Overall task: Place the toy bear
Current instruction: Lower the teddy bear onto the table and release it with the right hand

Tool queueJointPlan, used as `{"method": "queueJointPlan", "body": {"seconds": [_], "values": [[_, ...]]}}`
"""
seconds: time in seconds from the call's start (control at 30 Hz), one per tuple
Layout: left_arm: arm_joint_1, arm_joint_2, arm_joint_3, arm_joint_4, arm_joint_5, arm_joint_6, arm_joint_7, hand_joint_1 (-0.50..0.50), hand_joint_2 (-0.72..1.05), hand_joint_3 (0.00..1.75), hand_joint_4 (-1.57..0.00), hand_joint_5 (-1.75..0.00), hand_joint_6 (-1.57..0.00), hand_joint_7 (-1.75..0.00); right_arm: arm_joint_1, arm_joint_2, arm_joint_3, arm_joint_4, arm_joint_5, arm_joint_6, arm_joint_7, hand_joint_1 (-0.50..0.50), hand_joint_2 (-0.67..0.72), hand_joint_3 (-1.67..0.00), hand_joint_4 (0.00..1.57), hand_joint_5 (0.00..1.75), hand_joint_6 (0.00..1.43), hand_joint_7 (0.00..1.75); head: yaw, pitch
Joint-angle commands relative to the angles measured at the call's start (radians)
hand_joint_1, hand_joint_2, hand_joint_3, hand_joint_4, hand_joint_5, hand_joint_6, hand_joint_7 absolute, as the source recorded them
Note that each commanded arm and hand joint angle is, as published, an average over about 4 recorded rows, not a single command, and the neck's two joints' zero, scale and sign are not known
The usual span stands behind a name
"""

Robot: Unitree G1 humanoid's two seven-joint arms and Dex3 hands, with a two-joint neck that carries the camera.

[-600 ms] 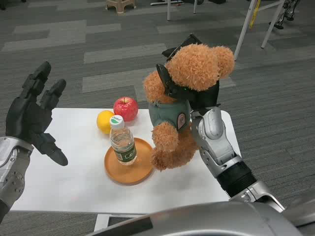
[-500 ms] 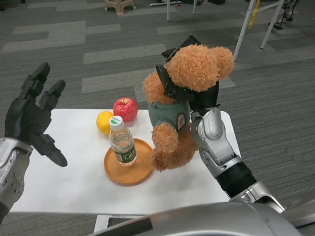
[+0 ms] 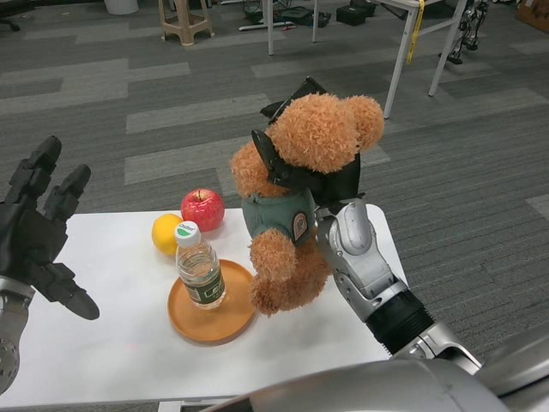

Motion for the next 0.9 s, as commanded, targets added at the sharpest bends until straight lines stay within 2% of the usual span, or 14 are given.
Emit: {"method": "queueJointPlan", "body": {"seconds": [0.03,0.13,0.27,0.33,0.53,0.63,0.77,0.9], "values": [[0.007,0.0,0.012,0.001,0.003,-0.011,0.004,-0.48,-0.57,0.09,0.0,-0.31,0.0,-0.14,-0.027,-0.002,0.0,-0.019,0.009,-0.016,-0.004,-0.43,-0.6,-0.87,0.17,1.55,0.83,1.54,0.014,-0.003],[0.006,-0.001,0.015,0.002,0.004,-0.014,0.004,-0.48,-0.61,0.09,0.0,-0.31,0.0,-0.14,-0.03,-0.003,0.0,-0.017,0.009,-0.016,-0.004,-0.43,-0.6,-0.87,0.17,1.55,0.83,1.54,0.014,-0.003],[0.003,-0.003,0.016,0.006,0.002,-0.015,0.004,-0.47,-0.55,0.09,0.0,-0.31,0.0,-0.14,-0.032,-0.003,0.0,-0.016,0.009,-0.017,-0.004,-0.43,-0.6,-0.87,0.17,1.55,0.83,1.54,0.047,-0.009],[0.002,-0.003,0.017,0.007,0.003,-0.016,0.004,-0.47,-0.59,0.09,0.0,-0.31,0.0,-0.14,-0.033,-0.003,-0.001,-0.016,0.009,-0.017,-0.004,-0.45,-0.6,-0.87,0.17,1.55,0.83,1.54,0.043,-0.008],[-0.002,-0.003,0.016,0.012,0.002,-0.016,0.004,-0.48,-0.64,0.09,0.0,-0.31,0.0,-0.14,-0.032,0.001,-0.001,-0.014,0.009,-0.017,-0.004,-0.43,-0.6,-0.87,0.17,1.55,0.83,1.54,0.051,-0.016],[-0.003,-0.003,0.015,0.012,0.002,-0.016,0.004,-0.48,-0.59,0.09,0.0,-0.31,0.0,-0.14,-0.032,0.003,-0.001,-0.015,0.009,-0.016,-0.004,-0.42,-0.6,-0.87,0.17,1.55,0.83,1.54,0.056,-0.023],[-0.003,-0.001,0.013,0.012,0.001,-0.016,0.004,-0.48,-0.64,0.09,0.0,-0.31,0.0,-0.14,-0.028,0.002,0.0,-0.017,0.009,-0.016,-0.005,-0.42,-0.6,-0.87,0.17,1.55,0.81,1.54,0.097,-0.037],[0.001,0.0,0.015,0.01,0.002,-0.016,0.004,-0.48,-0.64,0.09,0.0,-0.31,0.0,-0.14,-0.007,-0.027,0.0,-0.039,0.009,0.001,-0.011,-0.42,-0.6,-0.97,0.14,1.55,0.77,1.54,0.148,-0.048]]}}
